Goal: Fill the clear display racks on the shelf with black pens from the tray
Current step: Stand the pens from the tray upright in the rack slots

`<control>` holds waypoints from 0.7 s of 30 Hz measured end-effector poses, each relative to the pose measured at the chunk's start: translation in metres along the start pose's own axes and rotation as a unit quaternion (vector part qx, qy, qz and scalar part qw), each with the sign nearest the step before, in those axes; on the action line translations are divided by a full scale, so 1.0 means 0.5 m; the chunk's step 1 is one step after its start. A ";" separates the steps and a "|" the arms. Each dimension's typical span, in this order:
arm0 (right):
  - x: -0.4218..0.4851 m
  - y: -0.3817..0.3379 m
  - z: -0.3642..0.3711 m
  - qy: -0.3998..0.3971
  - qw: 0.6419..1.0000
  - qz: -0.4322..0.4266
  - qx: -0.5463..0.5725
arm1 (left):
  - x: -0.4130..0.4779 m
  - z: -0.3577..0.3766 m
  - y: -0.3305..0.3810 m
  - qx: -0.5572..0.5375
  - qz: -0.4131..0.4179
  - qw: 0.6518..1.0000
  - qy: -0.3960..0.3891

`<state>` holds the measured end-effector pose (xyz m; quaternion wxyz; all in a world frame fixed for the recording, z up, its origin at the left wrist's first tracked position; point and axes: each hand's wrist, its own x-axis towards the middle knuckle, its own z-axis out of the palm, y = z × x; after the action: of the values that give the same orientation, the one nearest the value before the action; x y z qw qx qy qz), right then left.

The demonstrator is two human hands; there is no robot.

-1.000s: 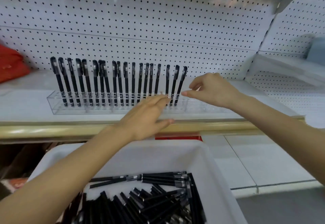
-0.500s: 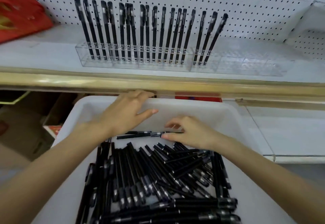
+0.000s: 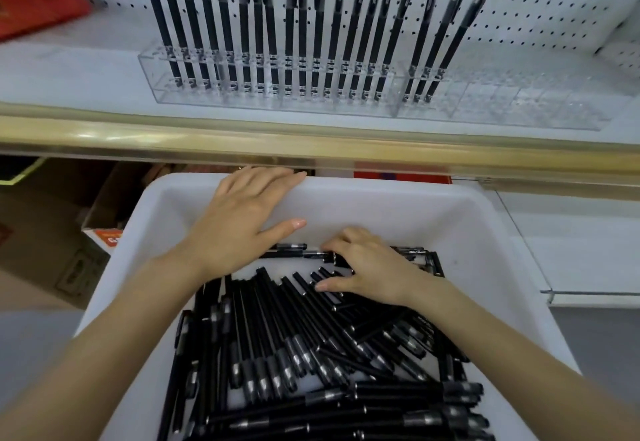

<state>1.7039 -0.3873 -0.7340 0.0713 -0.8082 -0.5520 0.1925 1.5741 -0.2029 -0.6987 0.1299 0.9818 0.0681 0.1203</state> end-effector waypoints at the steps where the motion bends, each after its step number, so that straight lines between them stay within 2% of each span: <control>1: 0.000 0.002 0.001 0.000 1.000 0.002 0.006 | 0.001 0.002 0.002 0.001 -0.001 1.000 0.004; 7: 0.003 0.005 0.009 0.005 0.999 0.006 0.037 | 0.001 0.005 0.007 0.012 0.003 0.999 0.034; 13: 0.004 0.001 0.022 0.024 0.999 0.002 0.021 | 0.000 0.006 0.009 0.015 0.008 0.999 0.044; 21: 0.002 -0.002 0.033 0.060 0.996 0.003 0.071 | 0.001 0.004 0.014 0.018 0.015 0.998 0.057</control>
<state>1.6971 -0.3876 -0.7489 0.1608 -0.8128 -0.5294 0.1825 1.5757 -0.2101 -0.6987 0.1067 0.9764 0.0628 0.1767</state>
